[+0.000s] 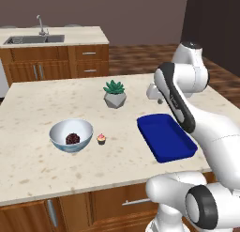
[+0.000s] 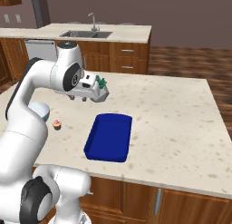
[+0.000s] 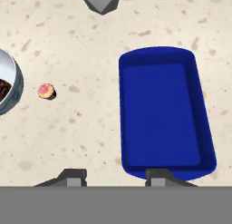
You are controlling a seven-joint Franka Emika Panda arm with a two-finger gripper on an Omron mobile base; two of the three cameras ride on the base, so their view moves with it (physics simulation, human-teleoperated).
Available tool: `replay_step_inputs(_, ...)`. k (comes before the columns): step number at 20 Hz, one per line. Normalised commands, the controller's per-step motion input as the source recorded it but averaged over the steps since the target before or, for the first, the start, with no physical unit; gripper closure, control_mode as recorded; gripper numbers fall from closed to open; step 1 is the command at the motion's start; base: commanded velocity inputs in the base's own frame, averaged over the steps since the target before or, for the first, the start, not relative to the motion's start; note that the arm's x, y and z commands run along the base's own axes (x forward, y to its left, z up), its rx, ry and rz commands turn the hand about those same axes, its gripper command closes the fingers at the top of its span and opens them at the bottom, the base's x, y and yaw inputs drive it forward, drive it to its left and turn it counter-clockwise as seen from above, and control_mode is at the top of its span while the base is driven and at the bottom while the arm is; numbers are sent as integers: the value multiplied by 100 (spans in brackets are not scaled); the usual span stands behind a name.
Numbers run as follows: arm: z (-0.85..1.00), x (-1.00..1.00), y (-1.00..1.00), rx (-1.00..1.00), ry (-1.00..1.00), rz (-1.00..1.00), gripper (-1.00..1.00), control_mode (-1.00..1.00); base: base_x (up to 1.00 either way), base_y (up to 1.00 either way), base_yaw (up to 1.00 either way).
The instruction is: Place the bowl with cake and the cupcake onto the tray.
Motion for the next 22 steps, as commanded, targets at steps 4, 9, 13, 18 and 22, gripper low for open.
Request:
replay_step_inputs(4, -14, 22, 56, -2, 0, -5, -100, -100, 0, 0, 0)
replay_step_inputs(9, -30, 60, 99, 0, 4, -3, -100, -100, 0, 0, 0)
replay_step_inputs(13, -32, 95, 79, -5, 10, 0, -100, -100, 0, 0, 0)
replay_step_inputs(18, -40, 54, 96, -6, 6, 1, -100, -100, 0, 0, 0)
replay_step_inputs(22, -34, 21, 73, -8, 14, 1, -100, -100, 0, 0, 0)
